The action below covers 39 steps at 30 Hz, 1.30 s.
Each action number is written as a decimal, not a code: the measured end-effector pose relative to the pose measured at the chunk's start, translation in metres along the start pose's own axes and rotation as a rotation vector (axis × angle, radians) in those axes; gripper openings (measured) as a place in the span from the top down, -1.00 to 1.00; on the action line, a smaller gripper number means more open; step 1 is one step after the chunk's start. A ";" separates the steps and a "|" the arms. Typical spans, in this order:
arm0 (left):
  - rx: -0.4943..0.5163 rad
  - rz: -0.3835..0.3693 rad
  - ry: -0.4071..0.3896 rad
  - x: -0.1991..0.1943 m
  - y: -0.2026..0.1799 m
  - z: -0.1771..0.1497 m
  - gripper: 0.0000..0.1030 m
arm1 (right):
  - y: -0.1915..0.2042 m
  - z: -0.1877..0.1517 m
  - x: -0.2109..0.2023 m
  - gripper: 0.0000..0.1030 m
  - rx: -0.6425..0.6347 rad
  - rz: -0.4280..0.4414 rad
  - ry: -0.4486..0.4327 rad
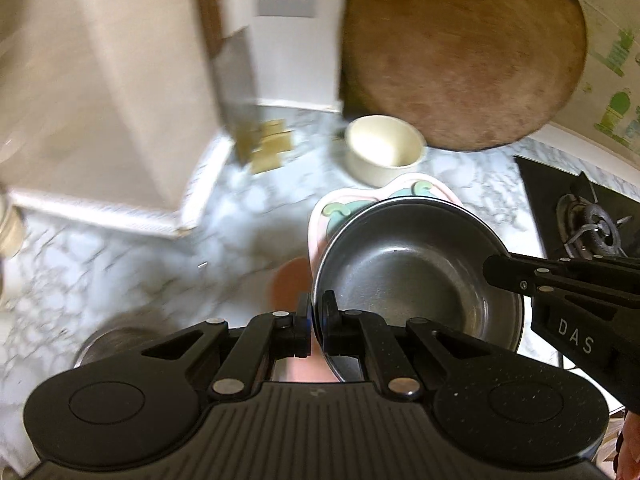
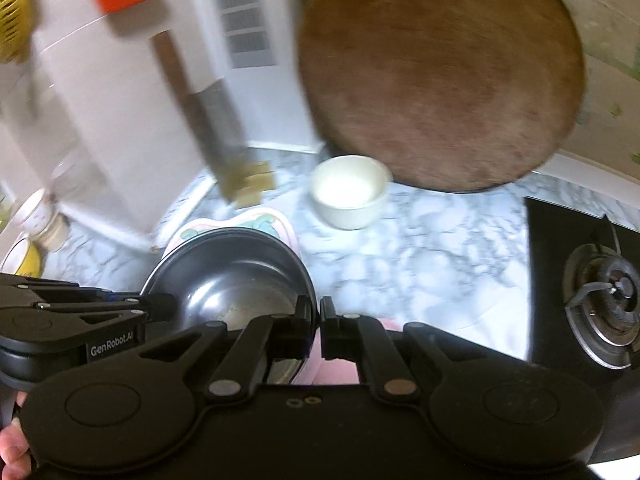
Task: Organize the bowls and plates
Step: 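Carry the pink cup with both grippers and lower it into the steel bowl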
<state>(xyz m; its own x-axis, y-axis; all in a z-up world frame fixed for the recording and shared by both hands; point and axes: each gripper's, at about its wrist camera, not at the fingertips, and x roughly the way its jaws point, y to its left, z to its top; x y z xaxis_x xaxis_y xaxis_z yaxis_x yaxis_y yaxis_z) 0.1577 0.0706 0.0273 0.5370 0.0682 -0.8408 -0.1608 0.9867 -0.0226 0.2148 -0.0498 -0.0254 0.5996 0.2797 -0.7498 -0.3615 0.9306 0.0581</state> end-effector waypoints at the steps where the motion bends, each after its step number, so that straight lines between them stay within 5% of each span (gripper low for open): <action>1: -0.009 0.006 0.002 -0.003 0.010 -0.004 0.93 | 0.011 -0.001 0.000 0.89 -0.008 0.006 0.003; 12: -0.105 0.088 0.019 -0.029 0.107 -0.049 0.93 | 0.116 -0.016 0.009 0.89 -0.112 0.086 0.031; 22: -0.196 0.174 0.044 -0.014 0.172 -0.084 0.93 | 0.187 -0.031 0.043 0.88 -0.163 0.156 0.098; 39: -0.215 0.190 0.118 0.034 0.201 -0.096 0.93 | 0.211 -0.045 0.103 0.89 -0.180 0.152 0.196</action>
<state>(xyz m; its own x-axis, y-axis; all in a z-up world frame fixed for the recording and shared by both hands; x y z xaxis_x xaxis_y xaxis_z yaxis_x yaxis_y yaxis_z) 0.0643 0.2567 -0.0575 0.3824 0.2181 -0.8979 -0.4270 0.9035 0.0376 0.1680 0.1651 -0.1195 0.3863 0.3453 -0.8553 -0.5675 0.8200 0.0748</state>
